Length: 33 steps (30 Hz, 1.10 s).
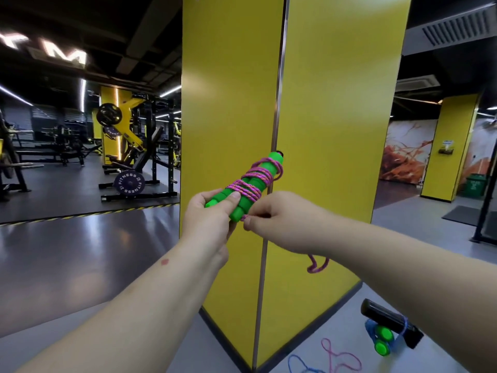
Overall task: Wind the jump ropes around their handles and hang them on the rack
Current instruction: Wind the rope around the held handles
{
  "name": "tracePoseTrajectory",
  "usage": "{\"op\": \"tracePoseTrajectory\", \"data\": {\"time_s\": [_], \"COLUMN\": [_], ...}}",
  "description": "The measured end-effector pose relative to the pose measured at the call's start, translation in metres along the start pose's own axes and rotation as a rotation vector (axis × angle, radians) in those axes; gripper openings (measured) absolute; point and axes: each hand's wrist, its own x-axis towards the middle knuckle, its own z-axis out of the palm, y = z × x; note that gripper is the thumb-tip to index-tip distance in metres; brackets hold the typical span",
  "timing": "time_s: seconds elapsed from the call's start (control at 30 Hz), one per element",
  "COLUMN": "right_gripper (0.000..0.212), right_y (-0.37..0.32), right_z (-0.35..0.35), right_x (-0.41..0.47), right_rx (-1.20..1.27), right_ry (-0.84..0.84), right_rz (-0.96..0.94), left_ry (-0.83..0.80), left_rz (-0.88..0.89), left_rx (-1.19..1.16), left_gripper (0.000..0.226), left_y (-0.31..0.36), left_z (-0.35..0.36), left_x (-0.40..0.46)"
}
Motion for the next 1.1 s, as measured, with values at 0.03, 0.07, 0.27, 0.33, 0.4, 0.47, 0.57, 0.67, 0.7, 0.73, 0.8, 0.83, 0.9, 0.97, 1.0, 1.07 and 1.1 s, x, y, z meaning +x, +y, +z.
{"op": "tracePoseTrajectory", "data": {"time_s": [0.03, 0.07, 0.27, 0.33, 0.4, 0.47, 0.57, 0.67, 0.7, 0.73, 0.8, 0.83, 0.9, 0.97, 1.0, 1.07, 1.1], "right_gripper": [0.026, 0.023, 0.019, 0.023, 0.025, 0.023, 0.02, 0.018, 0.018, 0.019, 0.02, 0.02, 0.019, 0.02, 0.021, 0.023, 0.025], "right_y": [0.0, 0.002, 0.006, 0.006, 0.005, 0.004, 0.001, 0.002, 0.003, 0.004, 0.007, 0.008, 0.011, 0.015, 0.019, 0.03, 0.036], "right_z": [-0.005, -0.008, -0.014, -0.017, -0.024, -0.034, -0.05, -0.053, -0.052, -0.052, -0.051, -0.051, -0.047, -0.037, -0.032, -0.024, -0.023], "right_x": [0.0, 0.0, -0.005, -0.005, -0.006, -0.008, -0.008, -0.005, -0.005, -0.005, -0.007, -0.01, -0.015, -0.017, -0.016, -0.009, -0.005], "right_rx": [0.065, 0.144, 0.123, 0.073, -0.029, -0.127, -0.213, -0.214, -0.201, -0.169, -0.099, -0.092, -0.138, -0.237, -0.296, -0.398, -0.415], "right_ry": [0.017, 0.037, -0.014, 0.017, 0.002, -0.047, -0.055, -0.021, -0.02, -0.031, -0.078, -0.118, -0.226, -0.318, -0.329, -0.263, -0.204], "right_rz": [0.019, 0.04, 0.087, 0.083, 0.048, 0.016, -0.012, -0.029, -0.03, -0.026, -0.014, -0.008, 0.022, 0.071, 0.096, 0.164, 0.207], "left_ry": [0.004, 0.006, -0.02, -0.041, -0.084, -0.137, -0.219, -0.292, -0.293, -0.275, -0.21, -0.181, -0.126, -0.108, -0.124, -0.174, -0.194], "left_rz": [-0.024, -0.04, -0.019, 0.066, 0.191, 0.285, 0.309, 0.299, 0.306, 0.301, 0.212, 0.137, -0.003, -0.103, -0.144, -0.201, -0.208], "left_rx": [-0.015, -0.036, -0.067, 0.06, 0.244, 0.412, 0.586, 0.638, 0.635, 0.609, 0.464, 0.355, 0.171, 0.06, 0.02, -0.021, -0.018], "left_gripper": [0.025, 0.026, 0.031, 0.028, 0.025, 0.024, 0.025, 0.025, 0.026, 0.026, 0.026, 0.027, 0.029, 0.029, 0.027, 0.025, 0.026], "left_y": [0.001, 0.001, 0.008, 0.01, 0.011, 0.013, 0.015, 0.016, 0.015, 0.016, 0.016, 0.016, 0.018, 0.023, 0.025, 0.027, 0.028], "left_z": [0.0, 0.0, 0.001, -0.001, -0.005, -0.009, -0.013, -0.012, -0.011, -0.011, -0.013, -0.015, -0.018, -0.021, -0.021, -0.023, -0.024], "left_x": [-0.001, -0.001, -0.007, -0.01, -0.012, -0.014, -0.017, -0.02, -0.021, -0.02, -0.016, -0.012, -0.003, 0.004, 0.006, 0.007, 0.007]}}
